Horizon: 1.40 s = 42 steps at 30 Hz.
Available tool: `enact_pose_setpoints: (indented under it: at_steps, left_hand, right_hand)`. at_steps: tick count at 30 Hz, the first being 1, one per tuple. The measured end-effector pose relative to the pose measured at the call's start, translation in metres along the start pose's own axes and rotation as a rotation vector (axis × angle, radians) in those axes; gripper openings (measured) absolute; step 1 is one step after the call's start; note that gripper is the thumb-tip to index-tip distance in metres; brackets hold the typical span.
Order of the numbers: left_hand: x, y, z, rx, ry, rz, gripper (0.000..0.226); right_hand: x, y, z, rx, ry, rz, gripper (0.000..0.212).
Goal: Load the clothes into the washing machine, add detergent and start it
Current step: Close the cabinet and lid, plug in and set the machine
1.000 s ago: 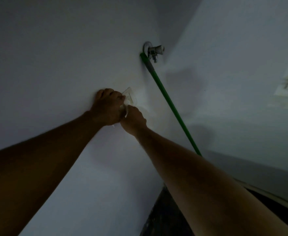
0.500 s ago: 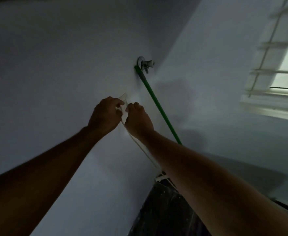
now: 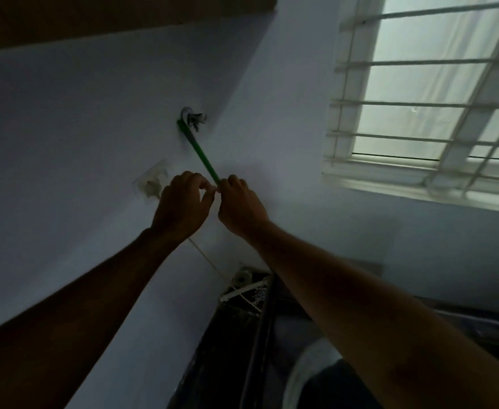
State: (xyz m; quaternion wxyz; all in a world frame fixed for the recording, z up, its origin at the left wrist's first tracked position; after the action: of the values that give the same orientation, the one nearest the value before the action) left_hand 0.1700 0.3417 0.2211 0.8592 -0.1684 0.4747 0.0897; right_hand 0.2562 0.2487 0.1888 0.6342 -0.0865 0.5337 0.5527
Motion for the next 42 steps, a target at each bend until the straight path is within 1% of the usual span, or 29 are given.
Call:
enact_pose_setpoints:
  at_steps: [4, 7, 11, 14, 20, 26, 29, 33, 38, 42]
  left_hand:
    - [0.003, -0.045, -0.029, 0.040, 0.024, -0.076, 0.018]
    - [0.009, -0.080, -0.060, 0.064, 0.035, -0.159, 0.016]
    - [0.020, -0.123, -0.102, 0.094, 0.055, -0.247, 0.016]
    - [0.024, -0.148, -0.128, 0.116, 0.074, -0.273, 0.017]
    - [0.027, -0.191, -0.181, 0.096, 0.137, -0.306, 0.017]
    - [0.029, -0.213, -0.227, 0.085, 0.189, -0.308, 0.013]
    - [0.028, -0.219, -0.244, 0.109, 0.201, -0.328, 0.015]
    - [0.026, -0.226, -0.267, 0.136, 0.227, -0.391, 0.018]
    - [0.021, -0.224, -0.298, 0.179, 0.294, -0.408, 0.031]
    - [0.019, -0.213, -0.330, 0.203, 0.330, -0.442, 0.031]
  right_hand:
    - [-0.036, -0.014, -0.048, 0.060, -0.003, -0.024, 0.041]
    - [-0.059, -0.023, -0.091, 0.090, -0.003, -0.040, 0.036]
    - [-0.081, -0.039, -0.151, 0.124, 0.022, -0.084, 0.037]
    - [-0.096, -0.050, -0.186, 0.165, 0.023, -0.104, 0.036]
    - [-0.117, -0.062, -0.250, 0.215, 0.019, -0.150, 0.035]
    - [-0.124, -0.067, -0.309, 0.264, 0.005, -0.167, 0.027]
    - [-0.128, -0.064, -0.334, 0.274, -0.009, -0.190, 0.029]
    - [-0.127, -0.054, -0.361, 0.286, -0.016, -0.190, 0.027]
    - [-0.109, -0.033, -0.390, 0.358, -0.021, -0.180, 0.026]
    - [-0.094, -0.011, -0.415, 0.383, -0.027, -0.178, 0.027]
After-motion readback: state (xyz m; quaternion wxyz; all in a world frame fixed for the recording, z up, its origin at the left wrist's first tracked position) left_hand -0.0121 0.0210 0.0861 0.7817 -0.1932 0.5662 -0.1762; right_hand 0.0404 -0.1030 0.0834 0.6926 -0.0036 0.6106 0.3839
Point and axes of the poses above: each hand's wrist, its own z-axis towards the middle knuckle, its own x-axis out of the palm, y = z × x, the point moved 2 cm from there along z, towards the middle knuckle, and after that the axes turned 5 degrees about z, right-handed, at the moved point
